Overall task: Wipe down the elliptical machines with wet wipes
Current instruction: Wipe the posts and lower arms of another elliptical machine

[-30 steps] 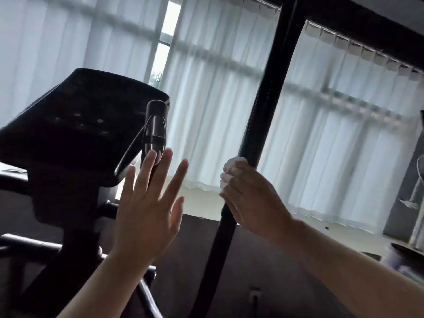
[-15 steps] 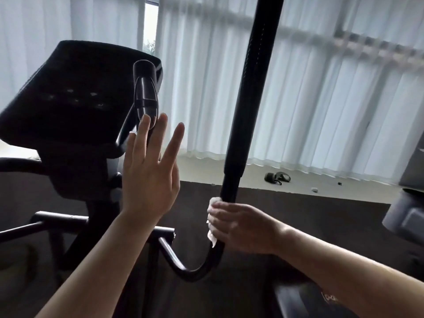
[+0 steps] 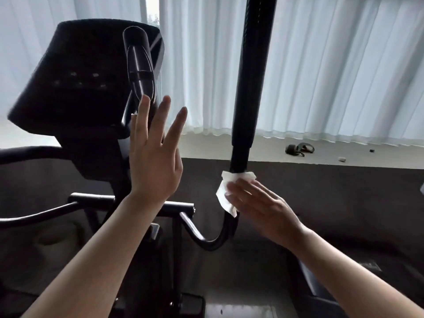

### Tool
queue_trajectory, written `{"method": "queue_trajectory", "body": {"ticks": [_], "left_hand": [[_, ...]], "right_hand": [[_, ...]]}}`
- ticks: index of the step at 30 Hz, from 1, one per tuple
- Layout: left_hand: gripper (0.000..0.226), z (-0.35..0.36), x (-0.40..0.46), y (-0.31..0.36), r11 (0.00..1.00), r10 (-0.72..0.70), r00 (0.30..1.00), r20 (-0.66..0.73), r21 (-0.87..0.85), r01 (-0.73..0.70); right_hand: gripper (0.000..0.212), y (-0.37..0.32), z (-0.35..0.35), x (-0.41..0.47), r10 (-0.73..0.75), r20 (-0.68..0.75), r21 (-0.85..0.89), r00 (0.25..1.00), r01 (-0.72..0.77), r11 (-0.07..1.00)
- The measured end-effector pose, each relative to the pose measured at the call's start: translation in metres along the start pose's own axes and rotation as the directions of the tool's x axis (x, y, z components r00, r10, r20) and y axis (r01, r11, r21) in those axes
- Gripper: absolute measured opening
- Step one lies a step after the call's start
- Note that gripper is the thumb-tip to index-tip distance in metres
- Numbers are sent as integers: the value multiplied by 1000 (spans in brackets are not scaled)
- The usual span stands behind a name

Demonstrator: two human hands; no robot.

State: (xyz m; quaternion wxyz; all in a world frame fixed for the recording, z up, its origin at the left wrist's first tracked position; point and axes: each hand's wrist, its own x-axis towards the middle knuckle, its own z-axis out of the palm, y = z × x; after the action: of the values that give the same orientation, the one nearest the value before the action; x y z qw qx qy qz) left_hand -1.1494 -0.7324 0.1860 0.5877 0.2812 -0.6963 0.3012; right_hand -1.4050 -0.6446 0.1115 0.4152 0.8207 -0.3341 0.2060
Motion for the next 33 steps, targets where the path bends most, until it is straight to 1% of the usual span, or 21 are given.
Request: {"method": "queue_trajectory", "body": {"ticks": [1, 2, 3, 5, 7, 8, 10, 12, 15, 18, 19, 20, 21, 22, 24, 25, 27, 29, 30, 32, 33], "left_hand": [[59, 0, 0, 0, 1000, 2, 1000, 8, -4, -2], [58, -1, 0, 0, 1000, 3, 1000, 11, -5, -3], [56, -1, 1, 1, 1000, 3, 1000, 10, -2, -3], [53, -2, 2, 3, 1000, 15, 999, 32, -7, -15], [52, -5, 0, 1, 1000, -2, 999, 39, 8, 2], [51, -5, -1, 1, 1000, -2, 999, 47, 11, 2], [51, -5, 1, 3, 1000, -2, 999, 43, 24, 1], [53, -6, 2, 5, 999, -10, 999, 45, 35, 8], [55, -8, 0, 7, 999, -23, 998, 51, 34, 21], [53, -10, 2, 11, 996, -73, 996, 58, 55, 70], [50, -12, 4, 15, 994, -98, 994, 53, 60, 95], [47, -14, 8, 21, 992, -121, 992, 44, 49, 118], [45, -16, 12, 30, 991, -131, 991, 31, 18, 131], [45, -18, 17, 40, 991, -125, 992, 23, -35, 125], [46, -21, 28, 58, 981, -94, 995, 26, -169, 97], [47, -19, 36, 66, 969, -89, 996, 30, -229, 93], [49, -12, 53, 75, 951, -89, 994, 70, -291, 105], [49, -2, 73, 77, 946, -82, 993, 83, -306, 103], [49, 2, 83, 77, 956, -53, 995, 84, -282, 75], [49, 10, 101, 77, 982, 9, 997, 79, -189, 7], [49, 13, 109, 77, 988, 17, 997, 74, -156, -6]], "right_hand": [[39, -16, 12, -7, 41, -43, -6, 998, -42, 999], [37, -28, 24, -16, 70, -40, 14, 997, -69, 997], [36, -40, 34, -26, 63, -15, 20, 998, -63, 998], [35, -59, 46, -46, 21, 13, 24, 1000, -21, 999], [34, -60, 47, -51, -73, 40, 20, 997, 72, 997], [34, -57, 42, -48, -107, 26, 17, 994, 106, 994], [32, -39, 28, -33, -118, 9, 59, 993, 117, 991], [31, -17, 11, -9, -56, -42, 58, 998, 59, 997], [40, 13, -21, 33, 125, -164, 65, 979, -115, 991], [37, 30, -53, 70, 137, -262, -9, 955, -145, 989], [34, 38, -61, 83, 161, -328, 0, 931, -171, 985], [31, 45, -71, 98, 244, -407, 74, 880, -235, 969], [30, 50, -75, 111, 348, -471, 170, 811, -304, 938], [30, 55, -76, 120, 422, -520, 263, 742, -332, 906], [28, 45, -62, 127, 561, -551, 453, 617, -344, 823], [29, 37, -54, 126, 615, -551, 513, 564, -352, 783], [29, 23, -35, 116, 702, -544, 605, 460, -365, 707], [29, 17, -20, 109, 752, -525, 682, 398, -332, 652], [30, 16, -18, 110, 767, -517, 714, 380, -303, 632], [31, 25, -16, 120, 772, -522, 761, 363, -210, 614], [31, 32, -19, 126, 764, -535, 769, 361, -166, 617]]}}
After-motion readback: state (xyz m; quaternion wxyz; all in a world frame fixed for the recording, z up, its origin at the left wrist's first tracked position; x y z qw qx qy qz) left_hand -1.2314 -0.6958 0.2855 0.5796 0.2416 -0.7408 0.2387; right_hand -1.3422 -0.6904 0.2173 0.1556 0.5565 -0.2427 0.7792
